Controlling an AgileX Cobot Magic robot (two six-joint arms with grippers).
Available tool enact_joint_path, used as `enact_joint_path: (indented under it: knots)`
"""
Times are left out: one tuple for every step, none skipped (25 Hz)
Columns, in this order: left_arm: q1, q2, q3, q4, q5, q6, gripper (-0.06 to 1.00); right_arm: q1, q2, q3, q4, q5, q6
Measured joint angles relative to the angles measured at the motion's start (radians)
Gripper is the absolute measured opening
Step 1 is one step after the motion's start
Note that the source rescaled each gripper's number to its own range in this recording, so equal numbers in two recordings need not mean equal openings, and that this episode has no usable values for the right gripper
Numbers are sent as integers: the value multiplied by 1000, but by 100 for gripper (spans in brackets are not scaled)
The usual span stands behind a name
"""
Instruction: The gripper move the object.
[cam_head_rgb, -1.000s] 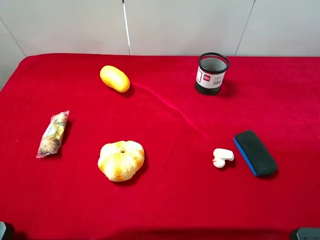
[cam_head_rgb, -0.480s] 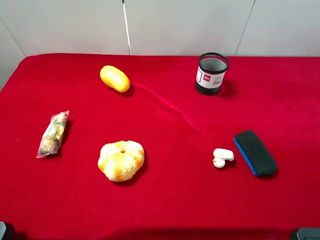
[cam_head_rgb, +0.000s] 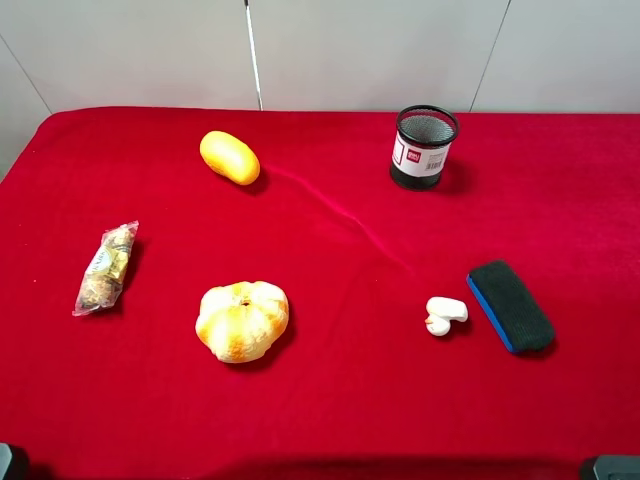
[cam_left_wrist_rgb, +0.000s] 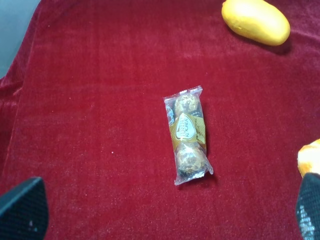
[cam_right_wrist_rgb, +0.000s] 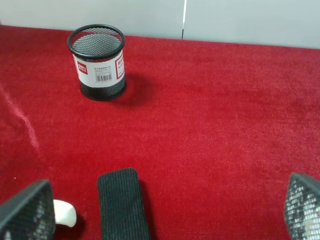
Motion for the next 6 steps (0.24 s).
enact_joint_path:
  knots:
    - [0, 0, 0, 0, 0, 0, 100, 0, 0, 0, 0, 0, 0]
    - [0, 0, 0, 0, 0, 0, 100, 0, 0, 0, 0, 0, 0]
    - [0, 0, 0, 0, 0, 0, 100, 0, 0, 0, 0, 0, 0]
    - [0, 0, 0, 0, 0, 0, 100, 0, 0, 0, 0, 0, 0]
    - [0, 0, 0, 0, 0, 0, 100, 0, 0, 0, 0, 0, 0]
    - [0, 0, 0, 0, 0, 0, 100, 0, 0, 0, 0, 0, 0]
